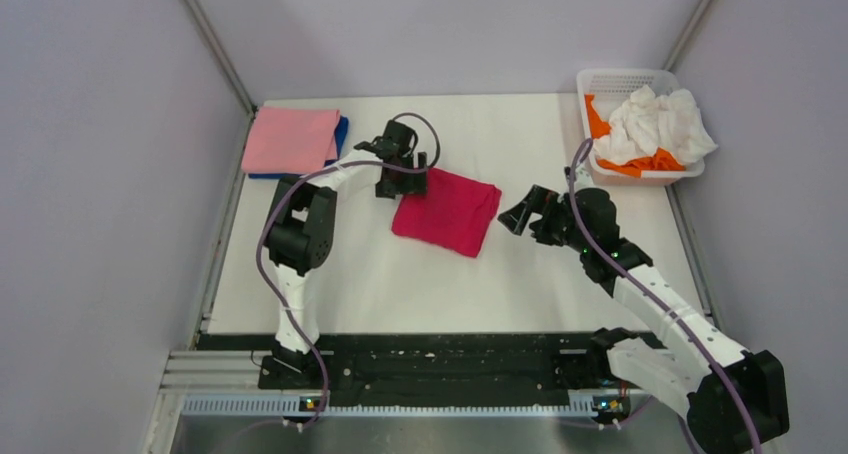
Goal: Fold and stack the t-shirts
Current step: Put the neatly folded tshirt into the corner of the board with the left arm
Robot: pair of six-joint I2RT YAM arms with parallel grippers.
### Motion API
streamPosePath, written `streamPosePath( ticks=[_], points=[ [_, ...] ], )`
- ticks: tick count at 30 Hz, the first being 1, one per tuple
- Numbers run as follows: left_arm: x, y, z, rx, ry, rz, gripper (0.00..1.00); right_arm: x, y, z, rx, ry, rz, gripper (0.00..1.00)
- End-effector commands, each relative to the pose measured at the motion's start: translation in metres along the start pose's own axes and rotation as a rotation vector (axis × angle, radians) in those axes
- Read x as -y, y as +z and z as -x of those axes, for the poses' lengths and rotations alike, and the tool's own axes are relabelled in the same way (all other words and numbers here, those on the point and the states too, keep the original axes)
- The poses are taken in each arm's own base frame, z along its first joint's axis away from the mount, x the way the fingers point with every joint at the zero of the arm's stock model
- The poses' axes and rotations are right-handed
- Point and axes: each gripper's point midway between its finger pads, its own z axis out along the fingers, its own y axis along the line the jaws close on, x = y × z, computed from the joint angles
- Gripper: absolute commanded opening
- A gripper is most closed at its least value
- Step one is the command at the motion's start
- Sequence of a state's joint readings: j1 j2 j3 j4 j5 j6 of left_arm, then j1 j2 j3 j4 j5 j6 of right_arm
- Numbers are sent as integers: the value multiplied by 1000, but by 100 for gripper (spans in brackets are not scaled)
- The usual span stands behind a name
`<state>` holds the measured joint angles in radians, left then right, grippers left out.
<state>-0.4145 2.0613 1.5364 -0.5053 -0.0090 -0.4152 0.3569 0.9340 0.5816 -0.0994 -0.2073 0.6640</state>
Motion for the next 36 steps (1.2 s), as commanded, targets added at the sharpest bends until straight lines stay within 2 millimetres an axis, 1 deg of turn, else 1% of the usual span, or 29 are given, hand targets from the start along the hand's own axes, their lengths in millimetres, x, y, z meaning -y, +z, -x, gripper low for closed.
streamPosePath(
  ticks=[1, 4, 5, 9, 10, 11, 12, 13, 14, 16, 20, 23, 28, 31, 36],
  points=[
    [-8, 15, -13, -57, 27, 35, 83, -1, -6, 16, 48, -45, -20, 99],
    [-7, 24, -21, -85, 22, 31, 77, 0, -8, 19, 55, -62, -32, 99],
    [-1, 26, -25, -101, 19, 3, 74, 2, -9, 20, 59, -67, -42, 99],
    [10, 32, -33, -124, 30, -25, 57, 7, -12, 24, 80, -77, -71, 99],
    [12, 33, -34, -125, 35, -26, 48, 8, -13, 25, 88, -78, -76, 99],
    [14, 33, -34, -123, 38, -26, 34, 11, -14, 26, 93, -78, -85, 99],
    [14, 33, -32, -117, 38, -18, 25, 12, -16, 27, 98, -79, -91, 99],
    [13, 31, -29, -107, 38, -1, 3, 15, -17, 28, 100, -78, -103, 99],
    [7, 30, -23, -84, 38, 38, 0, 17, -18, 28, 103, -77, -110, 99],
    [-12, 20, -5, -23, 46, 161, 0, 19, -20, 30, 111, -78, -118, 99],
    [-46, -13, 42, 129, 107, 392, 0, 32, -21, 30, 125, -73, -172, 99],
    [-63, -44, 81, 251, 159, 535, 0, 40, -22, 29, 130, -70, -211, 99],
    [-87, -83, 134, 384, 263, 690, 0, 55, -28, 34, 167, -51, -300, 99],
    [-99, -102, 156, 427, 310, 714, 0, 59, -33, 36, 184, -54, -325, 99],
    [-124, -134, 188, 491, 330, 777, 0, 64, -39, 39, 215, -57, -350, 99]
  ],
)
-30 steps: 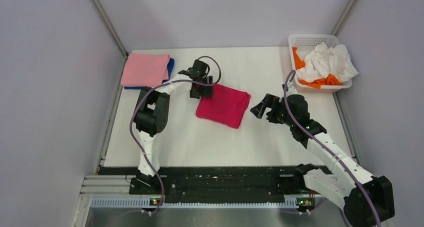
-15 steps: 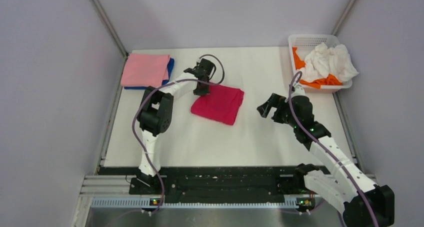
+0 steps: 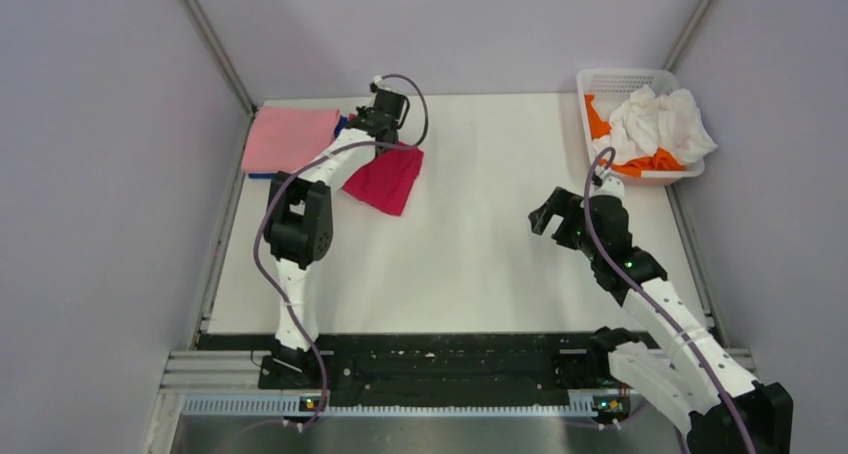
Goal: Fold and stack the t-shirts
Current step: Put the neatly folded tshirt into the corner of the board with the left arm
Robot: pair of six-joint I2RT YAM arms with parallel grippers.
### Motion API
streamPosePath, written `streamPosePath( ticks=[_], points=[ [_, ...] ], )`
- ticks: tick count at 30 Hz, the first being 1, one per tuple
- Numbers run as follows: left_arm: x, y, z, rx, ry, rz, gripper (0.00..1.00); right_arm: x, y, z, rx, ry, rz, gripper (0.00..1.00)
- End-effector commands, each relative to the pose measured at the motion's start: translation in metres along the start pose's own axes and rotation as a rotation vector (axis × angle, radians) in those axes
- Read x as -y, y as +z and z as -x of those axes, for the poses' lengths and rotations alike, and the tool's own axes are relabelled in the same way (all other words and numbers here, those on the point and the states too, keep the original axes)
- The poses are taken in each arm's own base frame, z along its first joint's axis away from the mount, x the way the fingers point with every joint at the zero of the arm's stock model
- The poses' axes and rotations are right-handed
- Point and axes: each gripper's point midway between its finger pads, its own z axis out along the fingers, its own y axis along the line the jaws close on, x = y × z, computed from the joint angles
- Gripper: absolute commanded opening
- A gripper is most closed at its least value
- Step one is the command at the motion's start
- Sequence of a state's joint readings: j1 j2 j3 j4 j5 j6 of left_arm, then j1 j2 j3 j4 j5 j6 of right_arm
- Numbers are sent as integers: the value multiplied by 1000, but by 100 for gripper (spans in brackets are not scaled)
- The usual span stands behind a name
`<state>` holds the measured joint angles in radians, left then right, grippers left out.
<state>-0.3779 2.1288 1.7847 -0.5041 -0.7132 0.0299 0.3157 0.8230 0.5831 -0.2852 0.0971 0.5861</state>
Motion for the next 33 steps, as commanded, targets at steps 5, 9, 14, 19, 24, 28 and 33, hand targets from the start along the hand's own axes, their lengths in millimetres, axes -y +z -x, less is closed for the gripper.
streamPosePath(
  ticks=[5, 9, 14, 19, 24, 28, 33],
  points=[
    [-103, -32, 86, 210, -35, 161, 0, 9, -7, 19, 84, 8, -51, 99],
    [-120, -42, 99, 234, -35, 168, 0, 9, -7, 19, 84, 5, -55, 99],
    [-140, -60, 111, 260, -64, 180, 0, 10, -7, 20, 85, 4, -63, 99],
    [-157, -75, 119, 286, -85, 182, 0, 12, -7, 20, 85, 6, -70, 99],
    [-174, -78, 118, 283, -111, 208, 0, 14, -4, 17, 75, 6, -80, 99],
    [-183, -71, 116, 279, -128, 203, 0, 15, -3, 16, 69, 6, -87, 99],
    [-192, -51, 112, 272, -124, 170, 0, 15, -2, 18, 71, 2, -95, 99]
  ],
)
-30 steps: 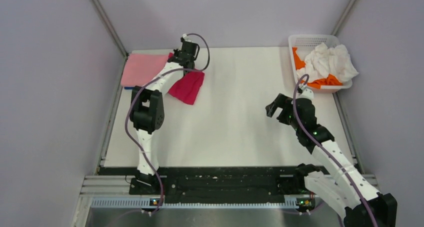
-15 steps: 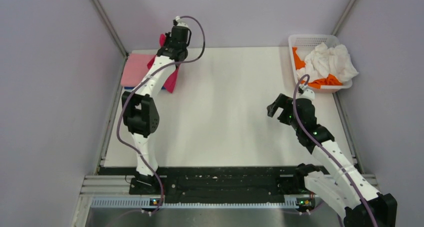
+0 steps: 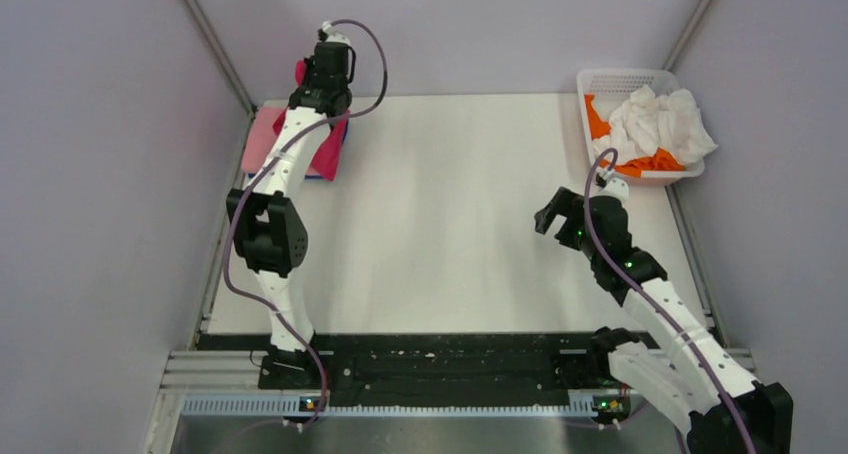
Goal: Fold and stack the t-shirts
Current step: Put the neatly folded tshirt into the corner of the board with the left arm
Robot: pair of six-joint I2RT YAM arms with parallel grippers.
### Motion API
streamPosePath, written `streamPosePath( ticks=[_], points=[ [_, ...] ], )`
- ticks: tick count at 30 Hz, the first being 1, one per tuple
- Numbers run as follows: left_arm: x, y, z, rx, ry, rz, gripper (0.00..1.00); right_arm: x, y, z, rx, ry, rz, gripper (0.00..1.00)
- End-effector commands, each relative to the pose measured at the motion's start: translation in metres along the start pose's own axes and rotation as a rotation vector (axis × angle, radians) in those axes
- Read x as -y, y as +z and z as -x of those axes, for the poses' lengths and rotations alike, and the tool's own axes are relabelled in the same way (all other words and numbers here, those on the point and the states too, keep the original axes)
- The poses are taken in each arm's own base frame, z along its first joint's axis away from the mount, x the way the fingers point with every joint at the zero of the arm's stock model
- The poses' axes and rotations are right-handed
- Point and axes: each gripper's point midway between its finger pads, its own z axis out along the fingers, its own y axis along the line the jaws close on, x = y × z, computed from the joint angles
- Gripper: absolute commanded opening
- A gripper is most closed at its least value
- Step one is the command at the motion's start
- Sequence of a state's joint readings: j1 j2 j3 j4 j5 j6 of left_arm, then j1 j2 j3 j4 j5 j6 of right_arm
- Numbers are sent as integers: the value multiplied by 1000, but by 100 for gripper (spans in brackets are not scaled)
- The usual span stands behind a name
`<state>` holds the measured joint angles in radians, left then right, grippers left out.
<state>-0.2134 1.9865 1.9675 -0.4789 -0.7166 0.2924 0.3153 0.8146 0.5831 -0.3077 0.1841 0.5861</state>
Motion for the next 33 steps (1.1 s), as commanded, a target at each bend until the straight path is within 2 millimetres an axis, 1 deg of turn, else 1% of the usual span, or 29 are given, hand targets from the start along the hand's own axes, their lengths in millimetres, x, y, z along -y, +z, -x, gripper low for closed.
streamPosePath(
  ticks=[1, 8, 11, 13, 15, 16, 17, 21, 22, 23, 24, 25, 26, 27, 29, 31, 33],
  points=[
    [-39, -2, 29, 91, -85, 9, 0, 0, 0, 14, 36, 5, -16, 99],
    [-56, 46, 11, 52, -134, 42, 0, 6, 2, 14, 40, 3, -55, 99],
    [-55, 64, 6, 54, -168, 13, 0, 8, 4, 14, 37, 4, -71, 99],
    [-54, 74, -1, 43, -176, 9, 0, 9, 6, 15, 36, 6, -78, 99],
    [-51, 83, -8, 29, -178, 16, 0, 9, 7, 14, 32, 5, -84, 99],
    [-47, 87, -12, 21, -179, 13, 0, 9, 8, 14, 31, 7, -86, 99],
    [-57, 96, -20, 6, -198, 29, 0, 9, 9, 14, 28, 7, -88, 99],
    [-66, 111, -41, -40, -234, 76, 0, 10, 12, 13, 20, 6, -99, 99],
    [-69, 115, -46, -54, -239, 100, 5, 9, 12, 14, 19, 8, -98, 99],
    [-73, 118, -52, -69, -249, 126, 25, 9, 13, 13, 17, 8, -100, 99],
    [-75, 120, -57, -82, -258, 135, 54, 9, 13, 14, 19, 8, -101, 99],
    [-76, 122, -60, -91, -271, 138, 75, 9, 13, 14, 17, 8, -102, 99],
    [-79, 122, -62, -96, -295, 145, 89, 9, 14, 15, 17, 8, -103, 99],
    [-81, 122, -64, -103, -315, 139, 94, 8, 14, 15, 16, 8, -101, 99],
    [-88, 116, -59, -101, -379, 127, 98, 7, 13, 18, 22, 8, -97, 99],
    [-94, 104, -51, -88, -419, 109, 99, 7, 11, 21, 32, 6, -99, 99],
    [-100, 89, -41, -69, -479, 86, 99, 7, 8, 25, 46, 4, -100, 99]
  ],
)
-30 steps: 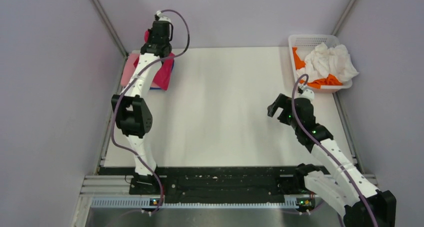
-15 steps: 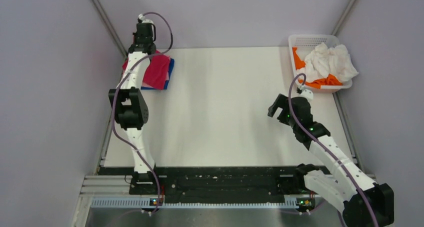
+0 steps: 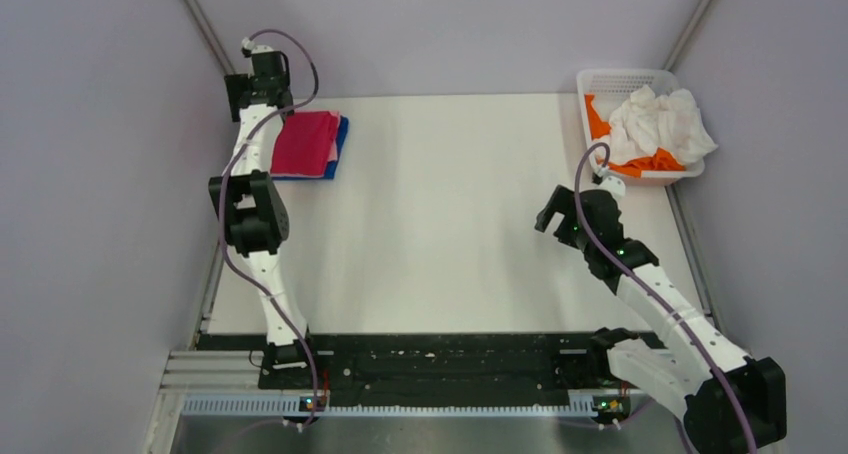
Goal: Fold and stack the t-shirts
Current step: Put the neatly folded tshirt into the corner of the board with the left arm, then reset both arms
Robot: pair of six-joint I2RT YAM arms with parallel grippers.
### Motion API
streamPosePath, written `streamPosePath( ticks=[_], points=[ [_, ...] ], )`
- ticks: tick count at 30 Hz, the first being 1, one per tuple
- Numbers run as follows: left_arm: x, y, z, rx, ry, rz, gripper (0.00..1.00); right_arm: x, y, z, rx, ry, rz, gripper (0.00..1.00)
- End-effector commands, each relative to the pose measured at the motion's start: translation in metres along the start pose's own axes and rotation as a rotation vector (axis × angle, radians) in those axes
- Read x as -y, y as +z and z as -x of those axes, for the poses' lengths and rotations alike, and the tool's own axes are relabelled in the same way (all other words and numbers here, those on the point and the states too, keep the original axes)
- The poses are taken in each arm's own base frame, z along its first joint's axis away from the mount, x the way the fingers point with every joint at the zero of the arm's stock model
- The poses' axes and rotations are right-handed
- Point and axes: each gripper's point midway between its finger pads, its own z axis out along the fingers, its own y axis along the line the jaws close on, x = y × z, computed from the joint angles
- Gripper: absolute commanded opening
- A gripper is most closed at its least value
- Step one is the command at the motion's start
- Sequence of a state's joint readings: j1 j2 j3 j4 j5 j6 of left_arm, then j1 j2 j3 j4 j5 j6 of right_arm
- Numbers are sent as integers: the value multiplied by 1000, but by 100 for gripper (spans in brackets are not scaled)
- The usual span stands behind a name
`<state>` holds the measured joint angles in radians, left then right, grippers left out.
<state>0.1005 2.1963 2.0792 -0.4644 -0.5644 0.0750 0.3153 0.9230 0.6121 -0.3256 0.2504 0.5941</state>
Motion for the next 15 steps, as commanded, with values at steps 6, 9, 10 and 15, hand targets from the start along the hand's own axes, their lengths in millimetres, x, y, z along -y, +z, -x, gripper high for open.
streamPosePath(
  ticks=[6, 9, 10, 15],
  points=[
    [-8, -115, 56, 119, -363, -311, 99, -8, -15, 38, 110, 24, 14, 99],
    [14, -161, 40, 128, -454, -529, 99, -9, -15, 37, 105, 11, 19, 99],
    [27, -181, 34, 131, -478, -645, 99, -8, -15, 36, 104, 9, 20, 99],
    [64, -266, -42, 118, -548, -987, 99, -2, -13, 29, 102, -4, 10, 99]
  ],
)
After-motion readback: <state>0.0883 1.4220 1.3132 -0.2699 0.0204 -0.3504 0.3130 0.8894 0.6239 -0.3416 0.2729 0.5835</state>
